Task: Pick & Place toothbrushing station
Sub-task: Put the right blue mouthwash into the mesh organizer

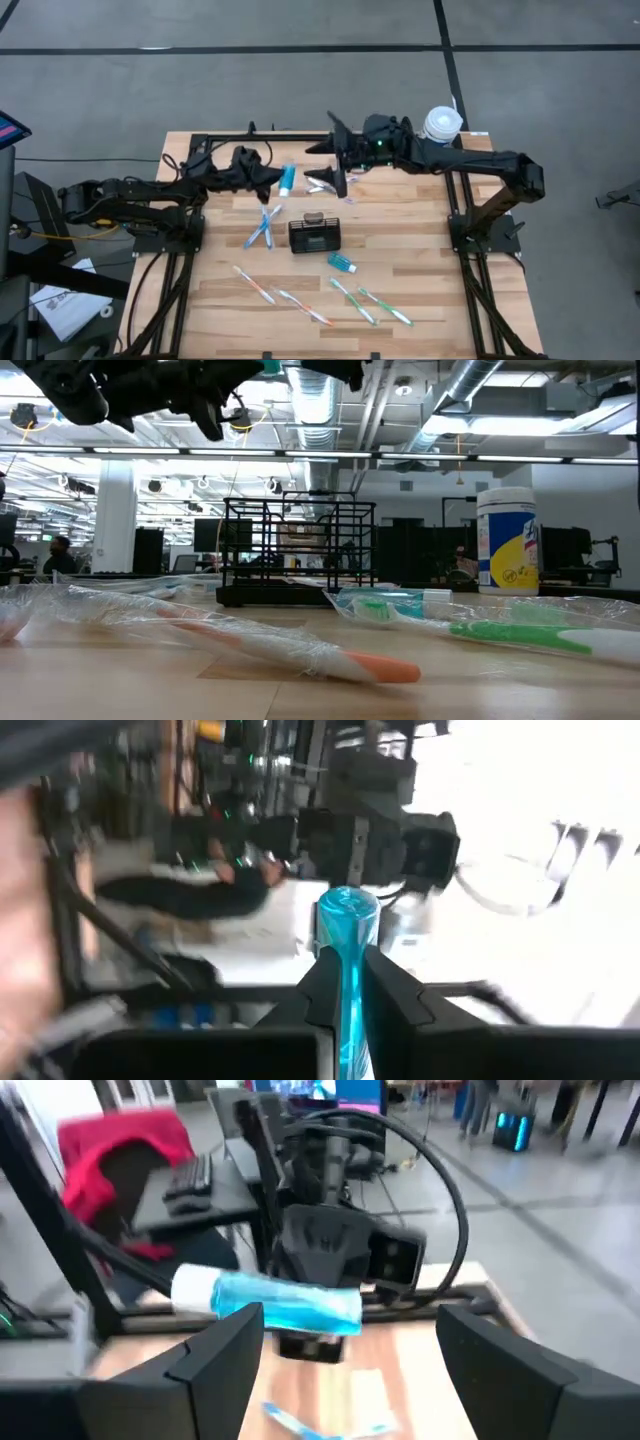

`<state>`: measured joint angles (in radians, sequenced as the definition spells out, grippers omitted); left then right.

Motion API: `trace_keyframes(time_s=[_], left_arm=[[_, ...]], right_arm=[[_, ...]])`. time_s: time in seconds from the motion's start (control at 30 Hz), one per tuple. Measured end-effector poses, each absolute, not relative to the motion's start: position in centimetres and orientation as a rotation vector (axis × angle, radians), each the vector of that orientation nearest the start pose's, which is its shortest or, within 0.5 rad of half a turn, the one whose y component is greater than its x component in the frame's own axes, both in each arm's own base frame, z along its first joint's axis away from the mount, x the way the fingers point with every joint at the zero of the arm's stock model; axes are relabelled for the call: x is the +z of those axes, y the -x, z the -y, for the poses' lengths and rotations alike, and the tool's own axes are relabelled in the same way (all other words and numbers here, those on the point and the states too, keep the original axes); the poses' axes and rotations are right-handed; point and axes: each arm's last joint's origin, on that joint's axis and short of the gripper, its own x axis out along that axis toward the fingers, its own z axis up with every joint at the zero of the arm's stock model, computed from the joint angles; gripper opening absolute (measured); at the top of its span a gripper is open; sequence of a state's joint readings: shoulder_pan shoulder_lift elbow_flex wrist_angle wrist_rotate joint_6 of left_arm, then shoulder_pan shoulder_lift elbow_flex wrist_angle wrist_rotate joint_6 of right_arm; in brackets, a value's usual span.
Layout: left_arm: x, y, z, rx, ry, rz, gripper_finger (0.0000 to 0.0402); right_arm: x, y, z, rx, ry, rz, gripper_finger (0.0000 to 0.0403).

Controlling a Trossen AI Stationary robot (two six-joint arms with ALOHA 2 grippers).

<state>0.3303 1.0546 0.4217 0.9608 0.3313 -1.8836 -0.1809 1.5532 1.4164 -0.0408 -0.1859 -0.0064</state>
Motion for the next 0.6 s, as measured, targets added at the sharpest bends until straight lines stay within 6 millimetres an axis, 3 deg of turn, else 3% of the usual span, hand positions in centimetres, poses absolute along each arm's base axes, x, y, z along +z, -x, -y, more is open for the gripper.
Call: trace_keyframes(time_s=[0.33, 0.47, 0.6], left_arm=[[29.6, -21.2, -4.1, -0.537, 1.997, -0.073, 0.0013], [29.0, -21.4, -3.9, -0.515, 2.065, -0.269, 0.0013], [27.6, -21.5, -5.2, -0.421, 2.108, -0.383, 0.0013]], right_arm=[[37.8, -36.0, 3.5, -0.074, 0.315, -0.175, 0.0286], [37.9, -36.2, 1.7, -0.078, 0.415, -0.164, 0.0286], [38.4, -36.1, -0.3, -0.119, 0.514, -0.219, 0.0286]])
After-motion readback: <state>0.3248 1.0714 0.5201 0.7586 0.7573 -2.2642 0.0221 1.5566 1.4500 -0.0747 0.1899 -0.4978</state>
